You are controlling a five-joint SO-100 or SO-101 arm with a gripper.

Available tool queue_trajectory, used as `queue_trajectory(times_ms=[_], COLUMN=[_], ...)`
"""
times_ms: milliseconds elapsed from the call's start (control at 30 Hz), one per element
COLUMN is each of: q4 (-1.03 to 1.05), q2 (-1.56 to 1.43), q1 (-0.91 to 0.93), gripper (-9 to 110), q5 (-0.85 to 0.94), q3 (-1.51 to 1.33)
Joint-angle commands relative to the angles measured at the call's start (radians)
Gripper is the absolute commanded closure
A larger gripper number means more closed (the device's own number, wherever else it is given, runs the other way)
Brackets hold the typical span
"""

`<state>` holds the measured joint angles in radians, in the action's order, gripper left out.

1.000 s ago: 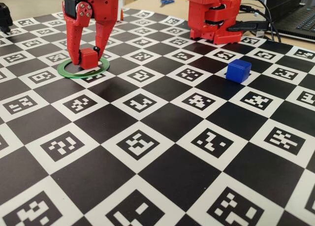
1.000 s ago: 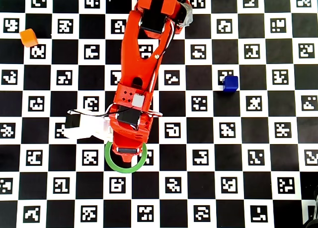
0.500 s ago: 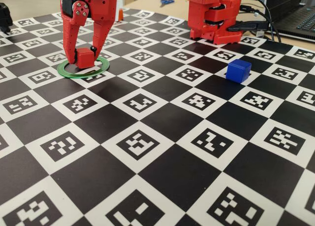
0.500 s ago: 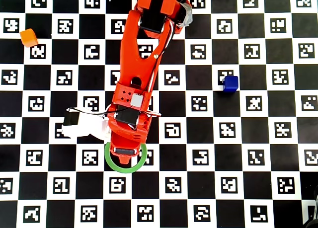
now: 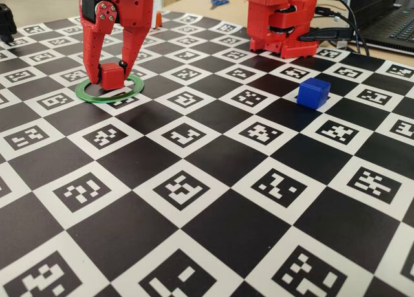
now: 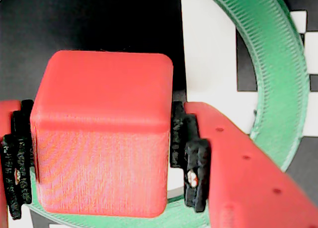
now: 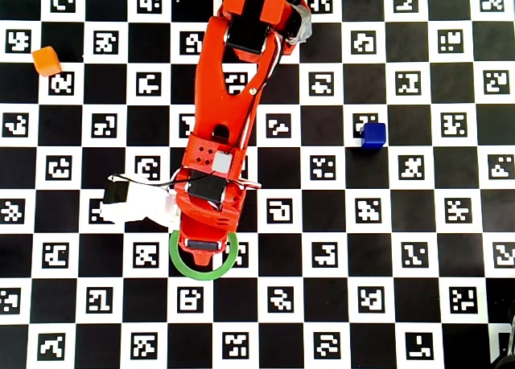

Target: Grab the red cube then put it in the green circle then put the blue cube on top and finally the orange cube on top

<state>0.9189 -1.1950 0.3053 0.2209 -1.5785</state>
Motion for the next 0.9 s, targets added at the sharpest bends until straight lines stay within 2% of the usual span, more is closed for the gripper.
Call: queue_trajectory(times_ms=[0,433,867], q4=[0.012,0.044,0.204], q2=[-0.032,-0.104,-0.354], q1=[0.000,0.005,-0.008], gripper=[74,63,62], q5=[0.011,0.000,-0.034], q3=[0.067,0.067,0.080])
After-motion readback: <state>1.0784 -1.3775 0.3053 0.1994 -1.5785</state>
